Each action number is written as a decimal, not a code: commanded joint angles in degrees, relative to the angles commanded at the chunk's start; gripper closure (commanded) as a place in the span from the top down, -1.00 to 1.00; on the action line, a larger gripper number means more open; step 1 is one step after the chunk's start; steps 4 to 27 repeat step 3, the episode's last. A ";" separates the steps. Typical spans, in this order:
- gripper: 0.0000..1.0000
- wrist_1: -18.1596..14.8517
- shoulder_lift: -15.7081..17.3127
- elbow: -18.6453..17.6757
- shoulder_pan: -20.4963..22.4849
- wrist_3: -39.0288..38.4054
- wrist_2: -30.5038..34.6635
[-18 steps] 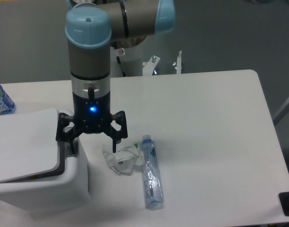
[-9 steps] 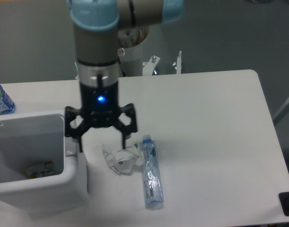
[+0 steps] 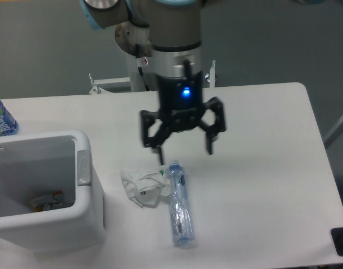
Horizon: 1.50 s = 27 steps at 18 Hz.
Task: Open the trash can
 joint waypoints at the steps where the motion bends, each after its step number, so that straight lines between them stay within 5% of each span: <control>1: 1.00 0.00 0.53 -1.14 0.53 3.52 0.80; 3: 1.00 0.35 1.93 -3.52 2.63 10.20 1.16; 27: 1.00 0.35 1.93 -3.52 2.63 10.20 1.16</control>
